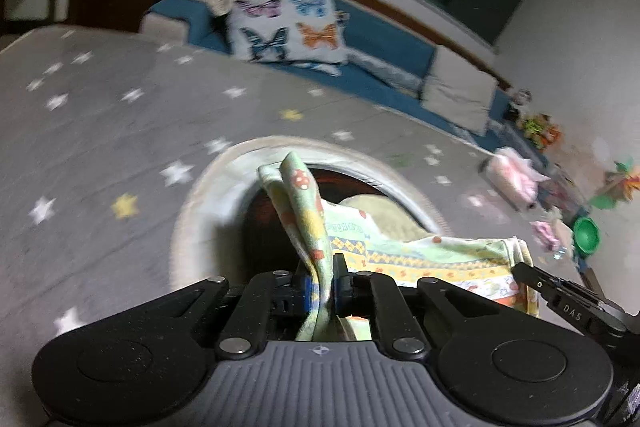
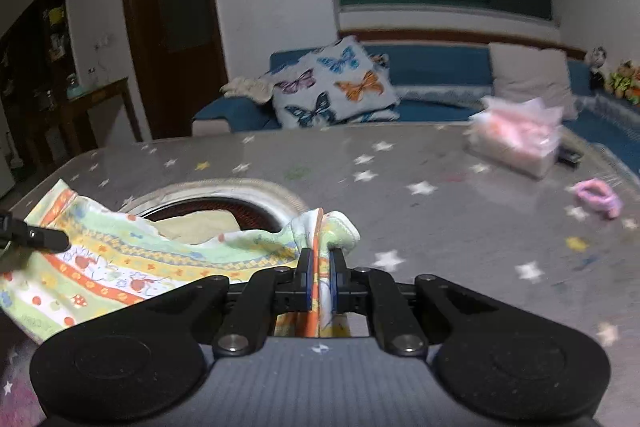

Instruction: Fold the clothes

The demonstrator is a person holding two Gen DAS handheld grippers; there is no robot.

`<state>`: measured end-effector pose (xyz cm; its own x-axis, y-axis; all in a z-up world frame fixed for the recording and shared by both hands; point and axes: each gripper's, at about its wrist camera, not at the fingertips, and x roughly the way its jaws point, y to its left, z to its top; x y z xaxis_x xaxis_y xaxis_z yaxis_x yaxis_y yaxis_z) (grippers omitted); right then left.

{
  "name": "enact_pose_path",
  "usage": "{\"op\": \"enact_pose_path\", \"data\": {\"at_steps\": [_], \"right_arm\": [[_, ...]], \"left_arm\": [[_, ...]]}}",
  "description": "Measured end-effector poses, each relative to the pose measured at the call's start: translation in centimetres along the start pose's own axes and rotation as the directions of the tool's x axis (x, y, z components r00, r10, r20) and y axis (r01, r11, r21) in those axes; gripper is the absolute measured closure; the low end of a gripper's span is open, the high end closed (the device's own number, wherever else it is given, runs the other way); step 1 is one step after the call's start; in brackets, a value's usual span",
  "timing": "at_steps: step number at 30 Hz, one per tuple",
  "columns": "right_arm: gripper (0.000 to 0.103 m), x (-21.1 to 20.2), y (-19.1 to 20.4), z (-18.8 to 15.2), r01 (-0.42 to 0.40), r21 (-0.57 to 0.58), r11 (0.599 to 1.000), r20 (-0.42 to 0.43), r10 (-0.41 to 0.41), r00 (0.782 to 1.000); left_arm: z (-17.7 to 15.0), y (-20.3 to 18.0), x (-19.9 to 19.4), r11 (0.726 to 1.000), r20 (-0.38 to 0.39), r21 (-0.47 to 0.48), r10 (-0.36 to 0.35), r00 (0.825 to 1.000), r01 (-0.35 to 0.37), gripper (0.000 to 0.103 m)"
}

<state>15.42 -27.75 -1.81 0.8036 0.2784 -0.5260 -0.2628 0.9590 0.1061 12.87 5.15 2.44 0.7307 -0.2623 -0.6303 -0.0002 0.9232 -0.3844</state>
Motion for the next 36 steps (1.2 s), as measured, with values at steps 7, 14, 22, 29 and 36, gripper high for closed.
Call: {"op": "enact_pose_path", "data": {"at_steps": [7,14,22,29,36], "right_arm": [[0.096,-4.8,-6.7,0.3,0.169,0.040,0.985,0.047,-0.171,0.984],[0.096,-8.5,-13.4,0.0,0.330,0.082,0.940,0.074,-0.336,0.939],[0.091,-8.2,-18.8,-2.9,0.420,0.164,0.893,-0.024,-0.422,0.906],[0.090,-6.3,-18.3,-2.2,0.253,0.223,0.942,-0.022,-0.254,0.967],[0.090,-2.4,-16.6,-1.0,0.134,0.209,0.969,-0.037,-0.129,0.991]], "left_arm": [[0.1,-8.4,3.4,0.988,-0.034,0.103,-0.110,0.993,0.113,0.093],[-0.5,-16.9,7.3,0.952,-0.081,0.216,-0.203,0.976,0.216,0.093],[-2.7,-19.8,11.4,0.936,-0.115,0.332,-0.085,0.990,0.119,0.066],[-2.2,-21.5,12.1,0.922,-0.114,0.362,-0.107,0.988,0.142,0.076],[-2.7,-24.9,15.2,0.884,-0.172,0.401,-0.185,0.968,0.240,0.089]]}}
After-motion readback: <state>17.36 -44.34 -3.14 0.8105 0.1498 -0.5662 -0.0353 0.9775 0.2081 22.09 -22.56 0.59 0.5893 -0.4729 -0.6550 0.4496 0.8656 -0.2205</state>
